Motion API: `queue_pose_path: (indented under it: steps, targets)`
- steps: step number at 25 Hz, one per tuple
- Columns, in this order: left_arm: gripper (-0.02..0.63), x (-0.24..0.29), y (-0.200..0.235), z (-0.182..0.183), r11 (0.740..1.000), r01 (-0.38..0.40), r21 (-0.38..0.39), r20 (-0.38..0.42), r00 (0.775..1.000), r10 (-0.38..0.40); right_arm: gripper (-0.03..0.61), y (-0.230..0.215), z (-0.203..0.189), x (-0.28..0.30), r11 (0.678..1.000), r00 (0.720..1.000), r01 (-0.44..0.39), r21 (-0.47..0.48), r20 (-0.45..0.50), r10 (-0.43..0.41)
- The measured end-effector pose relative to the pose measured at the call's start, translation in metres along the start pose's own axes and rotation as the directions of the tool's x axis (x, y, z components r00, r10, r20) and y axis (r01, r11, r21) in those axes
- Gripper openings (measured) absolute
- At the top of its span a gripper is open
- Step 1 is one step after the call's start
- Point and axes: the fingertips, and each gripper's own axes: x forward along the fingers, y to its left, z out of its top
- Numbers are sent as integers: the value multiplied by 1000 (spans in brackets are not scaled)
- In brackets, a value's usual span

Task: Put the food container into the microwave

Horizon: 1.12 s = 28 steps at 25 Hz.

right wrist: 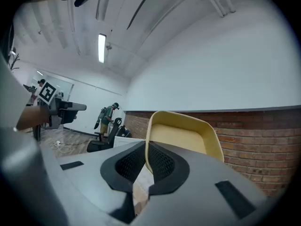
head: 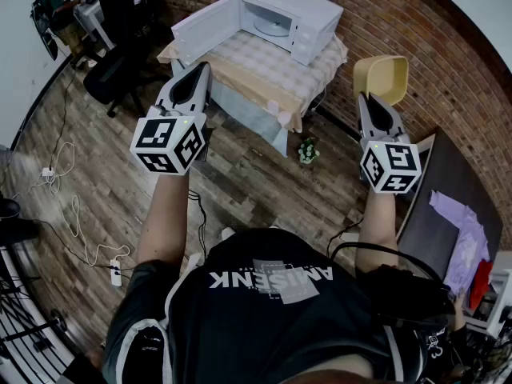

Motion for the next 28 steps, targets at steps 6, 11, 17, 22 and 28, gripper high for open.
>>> queue_pose_path:
  steps: [6, 11, 17, 22, 28]
  targets:
    - [11, -4, 11, -3, 1000, -14, -21, 2, 1000, 14, 52, 4, 6, 6, 1000, 1000, 11, -15, 2, -11]
    - [11, -10, 19, -4, 1000, -19, -17, 3, 1000, 19, 52, 12, 8, 7, 1000, 1000, 12, -24, 1, -12]
    - [11, -13, 28, -7, 1000, -15, -16, 2, 1000, 15, 52, 25, 19, 8, 1000, 999, 11, -27, 34, -10]
    - [12, -15, 35, -10, 1000, 3, -23, 0, 1000, -3, 52, 42, 23, 12, 1000, 999, -8, -14, 40, 9]
    - [11, -25, 51, -6, 1000, 7, -27, 17, 1000, -6, 52, 60, 28, 18, 1000, 1000, -4, -21, 30, 4]
